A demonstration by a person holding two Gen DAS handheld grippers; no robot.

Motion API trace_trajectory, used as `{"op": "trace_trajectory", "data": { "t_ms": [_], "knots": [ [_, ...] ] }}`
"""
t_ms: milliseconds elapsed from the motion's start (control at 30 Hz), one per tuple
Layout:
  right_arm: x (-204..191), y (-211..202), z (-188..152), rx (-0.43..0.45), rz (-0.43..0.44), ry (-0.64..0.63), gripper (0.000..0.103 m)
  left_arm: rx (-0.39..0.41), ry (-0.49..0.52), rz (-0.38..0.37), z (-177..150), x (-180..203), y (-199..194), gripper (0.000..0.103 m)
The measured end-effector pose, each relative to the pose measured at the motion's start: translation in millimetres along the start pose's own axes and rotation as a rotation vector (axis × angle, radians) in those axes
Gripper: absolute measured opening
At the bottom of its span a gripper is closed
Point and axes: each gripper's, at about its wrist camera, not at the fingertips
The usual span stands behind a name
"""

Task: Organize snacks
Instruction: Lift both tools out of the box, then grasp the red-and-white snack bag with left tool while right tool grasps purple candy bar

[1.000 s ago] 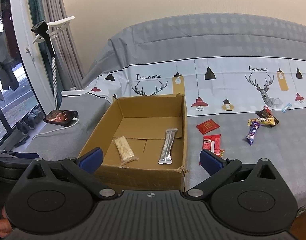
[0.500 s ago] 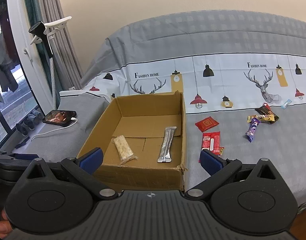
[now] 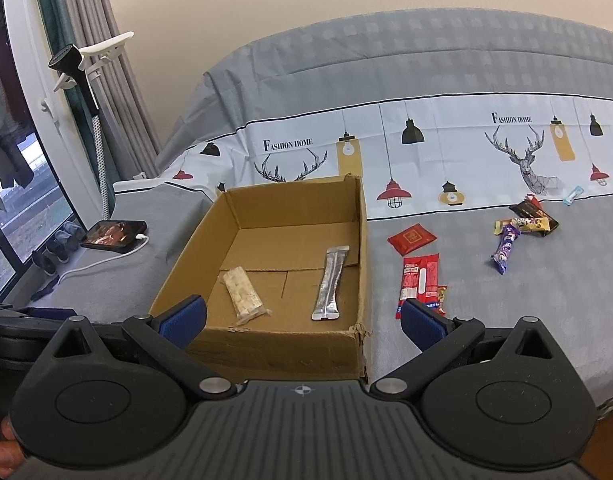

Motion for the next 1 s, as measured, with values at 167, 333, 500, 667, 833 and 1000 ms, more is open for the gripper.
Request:
{"op": "trace_trajectory", "data": {
  "t_ms": [167,333,500,667,833,1000],
  "knots": [
    [9,1,3,0.008,-0.008,0.02,0.102,-0.003,0.005,-0.008,7,4,1,0.103],
    [31,-3,11,0.06,-0.05,0.068,0.102,0.009,0.033,-0.016,24,19,1,0.103],
    [72,-7,20,0.105,-0.133,0.145,0.102,0.022,0.069,-0.059,49,45,3,0.103],
    [124,-13,29,0.158,-0.236,0.226,0.102,0.019,0.108,-0.167,88,86,15,0.103],
    [177,-14,36,0.194,-0.332,0.28,0.102,0.0,0.191,-0.284,134,148,41,0.103],
    [232,0,47,0.201,-0.407,0.35,0.102,-0.049,0.266,-0.333,171,216,104,0.103]
  ]
}}
Point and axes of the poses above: each gripper's, at about its wrist camera, not at the fingertips, and y roughly the way its jaws point, x to its right, z to its top, and after that the axes turned 13 degrees about y, right-handed
